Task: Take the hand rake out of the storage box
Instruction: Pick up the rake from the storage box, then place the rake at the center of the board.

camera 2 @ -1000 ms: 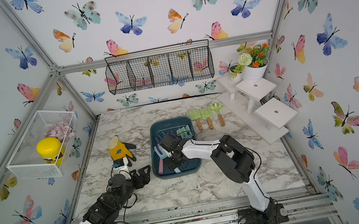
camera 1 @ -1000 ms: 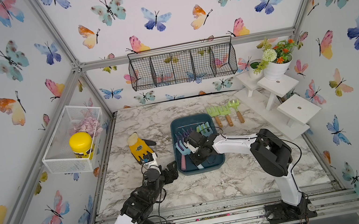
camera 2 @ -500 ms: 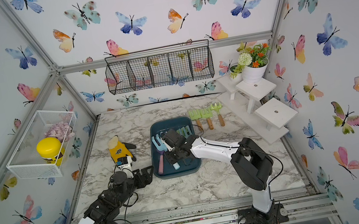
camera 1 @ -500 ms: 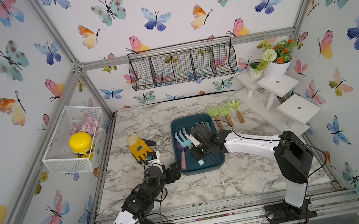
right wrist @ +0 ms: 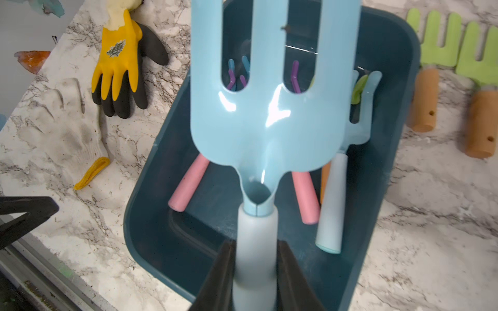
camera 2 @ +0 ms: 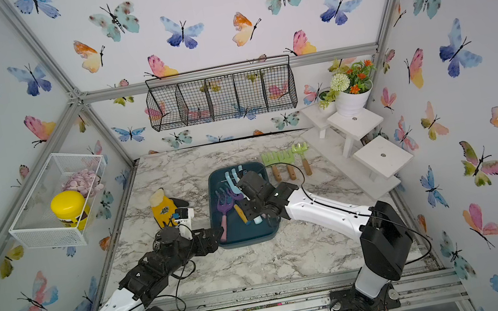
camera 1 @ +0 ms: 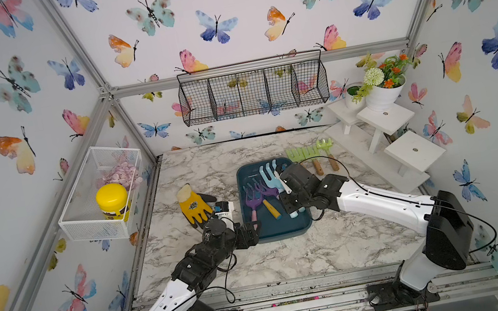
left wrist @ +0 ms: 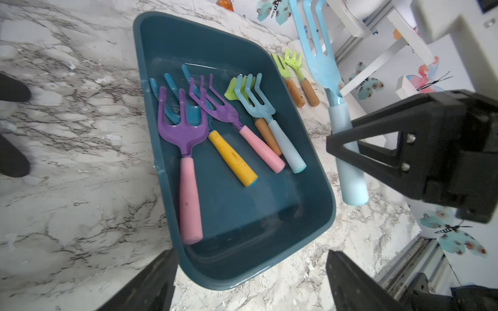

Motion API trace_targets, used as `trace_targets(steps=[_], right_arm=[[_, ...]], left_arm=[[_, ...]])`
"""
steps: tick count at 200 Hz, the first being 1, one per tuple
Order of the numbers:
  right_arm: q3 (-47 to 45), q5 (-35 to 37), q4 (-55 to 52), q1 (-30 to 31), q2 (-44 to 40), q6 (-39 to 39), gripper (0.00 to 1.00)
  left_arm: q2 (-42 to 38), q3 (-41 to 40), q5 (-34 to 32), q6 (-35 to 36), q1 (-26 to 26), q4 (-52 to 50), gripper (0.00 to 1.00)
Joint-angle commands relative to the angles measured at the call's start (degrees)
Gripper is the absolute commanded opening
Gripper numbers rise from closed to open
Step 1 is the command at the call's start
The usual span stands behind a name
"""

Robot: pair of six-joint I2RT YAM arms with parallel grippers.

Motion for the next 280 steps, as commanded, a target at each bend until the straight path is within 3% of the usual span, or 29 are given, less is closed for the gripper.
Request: trace_targets(steps=[1,66,107,176,280], right_arm=[[-3.0,2.3,-2.3,-2.8,-3.5,0.8,0.14],[-13.6,-0.8,-0.4,-10.7,-11.6,1.6,0.13],[-19.3,-3.8,1.6,-14.1,-12.2,2.3,0.13],[-23.9,-7.6,6.6,-17.0,-6.1,2.6,0.13],[-19.1,-10.5,8.8,-18.1,5.1,2.4,0.18]], left_arm=[[1.4,1.0,6.6,-0.3,-0.2,2.4,0.92],[4.8,3.8,5.4,0.3,-4.9,2.6,0.92],[6.9,4.2,1.4,-0.9,-10.0,4.1,0.93],[6.8,4.2,-0.6,-2.0,-13.3,4.6,0.93],[4.9,3.7,-0.2,-2.2,-13.6,4.1,0.93]])
